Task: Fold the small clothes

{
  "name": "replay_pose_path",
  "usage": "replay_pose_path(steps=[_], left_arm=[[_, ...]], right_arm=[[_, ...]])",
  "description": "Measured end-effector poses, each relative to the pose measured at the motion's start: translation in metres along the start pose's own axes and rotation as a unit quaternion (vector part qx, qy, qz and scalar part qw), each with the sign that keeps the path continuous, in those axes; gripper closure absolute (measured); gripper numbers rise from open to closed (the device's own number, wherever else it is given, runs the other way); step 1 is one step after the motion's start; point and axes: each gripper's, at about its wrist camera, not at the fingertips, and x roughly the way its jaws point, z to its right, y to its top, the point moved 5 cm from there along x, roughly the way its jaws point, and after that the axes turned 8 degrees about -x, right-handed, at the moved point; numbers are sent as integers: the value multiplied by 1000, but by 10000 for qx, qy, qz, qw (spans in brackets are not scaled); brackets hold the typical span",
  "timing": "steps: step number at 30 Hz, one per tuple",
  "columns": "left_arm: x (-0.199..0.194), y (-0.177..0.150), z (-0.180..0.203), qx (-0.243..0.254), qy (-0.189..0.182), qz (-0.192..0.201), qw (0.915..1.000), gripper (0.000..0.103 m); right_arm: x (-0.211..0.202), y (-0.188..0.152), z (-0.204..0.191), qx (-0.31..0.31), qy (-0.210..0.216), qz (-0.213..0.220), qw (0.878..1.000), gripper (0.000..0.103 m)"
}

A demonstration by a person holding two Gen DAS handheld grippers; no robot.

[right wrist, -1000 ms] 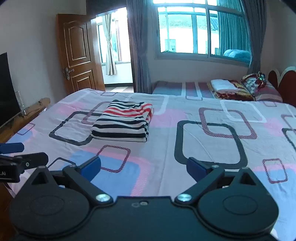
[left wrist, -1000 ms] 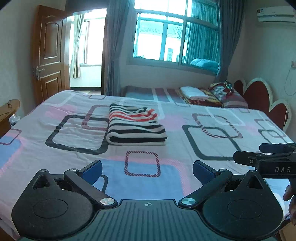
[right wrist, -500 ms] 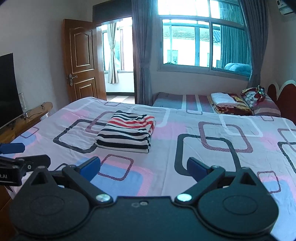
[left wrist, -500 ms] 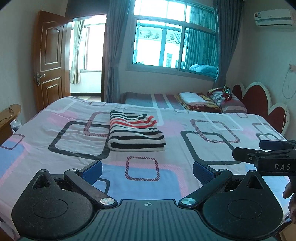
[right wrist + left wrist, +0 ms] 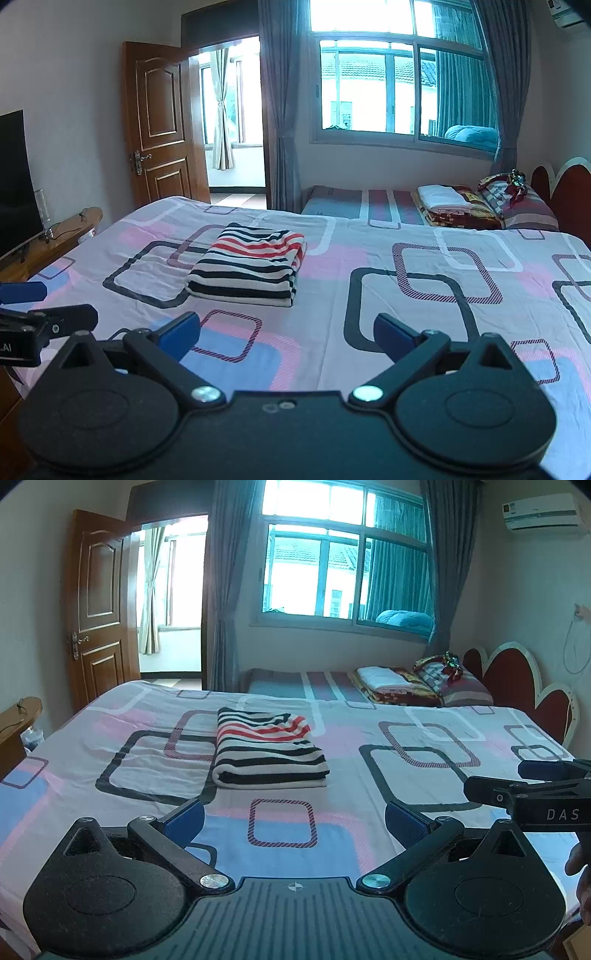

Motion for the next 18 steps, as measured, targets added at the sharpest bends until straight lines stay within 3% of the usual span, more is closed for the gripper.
replay_pose_path(steps=[18], left_arm=[[5, 2, 6, 11, -47, 51, 10000, 0]], right_arm=[[-6, 1, 12, 41, -11, 114, 9999, 3]])
